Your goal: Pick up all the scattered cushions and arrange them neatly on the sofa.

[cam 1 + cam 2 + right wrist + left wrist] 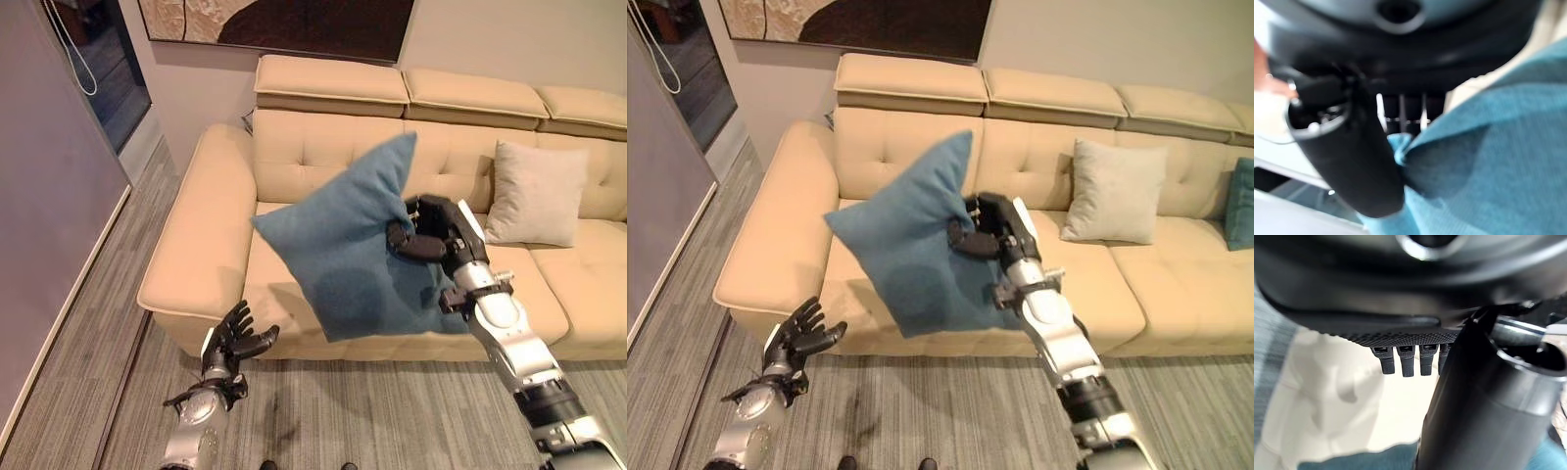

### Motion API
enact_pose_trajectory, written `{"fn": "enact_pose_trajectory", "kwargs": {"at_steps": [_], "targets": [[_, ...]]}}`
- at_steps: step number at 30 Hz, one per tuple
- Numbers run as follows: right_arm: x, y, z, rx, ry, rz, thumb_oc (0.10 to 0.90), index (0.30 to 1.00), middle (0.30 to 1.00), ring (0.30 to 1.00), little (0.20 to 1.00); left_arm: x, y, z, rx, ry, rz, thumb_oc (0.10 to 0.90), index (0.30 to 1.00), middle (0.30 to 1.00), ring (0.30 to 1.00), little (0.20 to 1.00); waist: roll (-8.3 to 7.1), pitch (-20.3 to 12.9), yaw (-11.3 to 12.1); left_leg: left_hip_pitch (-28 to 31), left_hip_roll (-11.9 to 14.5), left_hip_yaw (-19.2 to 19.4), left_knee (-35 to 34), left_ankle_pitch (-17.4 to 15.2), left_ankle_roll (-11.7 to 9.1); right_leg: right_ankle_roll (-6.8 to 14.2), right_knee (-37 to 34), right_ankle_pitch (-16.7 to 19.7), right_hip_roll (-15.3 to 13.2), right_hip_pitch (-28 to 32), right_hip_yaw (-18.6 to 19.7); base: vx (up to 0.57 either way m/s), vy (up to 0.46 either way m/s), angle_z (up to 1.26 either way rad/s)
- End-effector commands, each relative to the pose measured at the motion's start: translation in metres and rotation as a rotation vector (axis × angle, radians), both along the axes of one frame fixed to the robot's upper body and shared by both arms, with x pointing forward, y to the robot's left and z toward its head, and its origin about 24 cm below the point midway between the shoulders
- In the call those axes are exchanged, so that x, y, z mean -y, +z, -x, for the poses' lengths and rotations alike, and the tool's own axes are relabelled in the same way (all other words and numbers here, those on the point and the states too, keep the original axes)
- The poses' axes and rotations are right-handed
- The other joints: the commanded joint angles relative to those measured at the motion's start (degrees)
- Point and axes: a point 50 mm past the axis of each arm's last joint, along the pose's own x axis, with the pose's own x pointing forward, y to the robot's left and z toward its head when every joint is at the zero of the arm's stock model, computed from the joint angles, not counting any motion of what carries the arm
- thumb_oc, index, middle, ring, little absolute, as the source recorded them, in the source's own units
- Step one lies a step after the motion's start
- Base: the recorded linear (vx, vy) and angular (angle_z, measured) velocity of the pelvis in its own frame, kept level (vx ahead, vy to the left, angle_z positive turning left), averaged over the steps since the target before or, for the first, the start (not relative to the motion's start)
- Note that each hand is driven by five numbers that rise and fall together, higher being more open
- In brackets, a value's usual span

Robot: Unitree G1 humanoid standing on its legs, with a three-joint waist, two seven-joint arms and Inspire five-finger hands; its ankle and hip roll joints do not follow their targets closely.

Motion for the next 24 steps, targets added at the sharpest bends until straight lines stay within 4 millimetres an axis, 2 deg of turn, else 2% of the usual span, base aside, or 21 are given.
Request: {"fn": "enact_pose_trajectory", "kwargs": {"at_steps": [1,7,10,13,20,22,23,24], "targets": [[-0.012,0.105,0.016,0.494,0.135,-0.238,0.4,0.3,0.3,0.3,0.3,-0.001,0.024,-0.022,0.157,0.011,-0.004,0.8,0.9,0.9,0.9,0.9,-0.65,-8.03,0.26,-0.43,0.91,-0.68,0.06,-4.6,-2.15,4.1,0.86,-5.43,-1.85,2.49,-2.83,0.06,0.01,-0.17],[-0.031,0.13,0.028,0.598,0.261,-0.276,0.4,0.3,0.3,0.3,0.3,-0.001,0.052,-0.04,0.277,0.029,0.021,0.8,0.9,0.9,0.9,0.9,-0.45,-8.48,-0.74,0.12,1.07,0.18,0.06,-5.14,-2.11,4.24,0.77,-5.17,-1.77,2.52,-1.91,0.04,0.014,-0.03],[-0.038,0.137,0.034,0.632,0.303,-0.275,0.4,0.3,0.3,0.3,0.3,0.004,0.065,-0.045,0.341,0.031,0.073,0.8,0.9,0.9,0.9,0.9,-0.46,-8.59,-0.82,0.32,1.06,0.53,0.06,-5.32,-2.08,4.27,0.67,-5.07,-1.74,2.46,-1.69,0.03,0.013,-0.08],[-0.041,0.138,0.037,0.646,0.31,-0.268,0.4,0.3,0.3,0.3,0.3,0.011,0.081,-0.048,0.421,0.023,0.139,0.8,0.9,0.9,0.9,0.9,-0.62,-8.66,-0.73,0.4,1.07,0.7,0.06,-5.44,-1.96,4.2,0.61,-5.03,-1.71,2.41,-1.4,0.02,0.005,-0.13],[-0.045,0.127,0.032,0.603,0.294,-0.283,0.4,0.3,0.3,0.3,0.3,0.034,0.108,-0.055,0.535,-0.061,0.212,0.8,0.9,0.9,0.9,0.9,-0.94,-8.64,-0.46,0.27,1.03,0.44,0.06,-5.61,-1.79,4.14,0.62,-5.04,-1.86,2.42,-1.35,0.0,0.0,0.0],[-0.047,0.121,0.028,0.577,0.274,-0.28,0.4,0.3,0.3,0.3,0.3,0.046,0.123,-0.059,0.59,-0.102,0.26,0.8,0.9,0.9,0.9,0.9,-0.94,-8.59,-0.51,0.2,0.99,0.28,0.06,-5.64,-1.74,4.1,0.61,-5.1,-1.95,2.4,-1.42,0.0,0.0,0.0],[-0.047,0.121,0.028,0.577,0.274,-0.28,0.4,0.3,0.3,0.3,0.3,0.046,0.123,-0.059,0.591,-0.102,0.26,0.8,0.9,0.9,0.9,0.9,-0.95,-8.58,-0.51,0.2,0.98,0.27,0.06,-5.64,-1.74,4.1,0.61,-5.1,-1.95,2.4,-1.43,0.0,0.0,0.0],[-0.046,0.118,0.025,0.564,0.258,-0.271,0.4,0.3,0.3,0.3,0.3,0.052,0.13,-0.061,0.617,-0.129,0.27,0.682,0.724,0.724,0.724,0.724,-0.89,-8.53,-0.56,0.17,0.94,0.19,0.06,-5.65,-1.69,4.06,0.63,-5.17,-1.97,2.37,-1.38,0.0,0.0,0.0]]}}
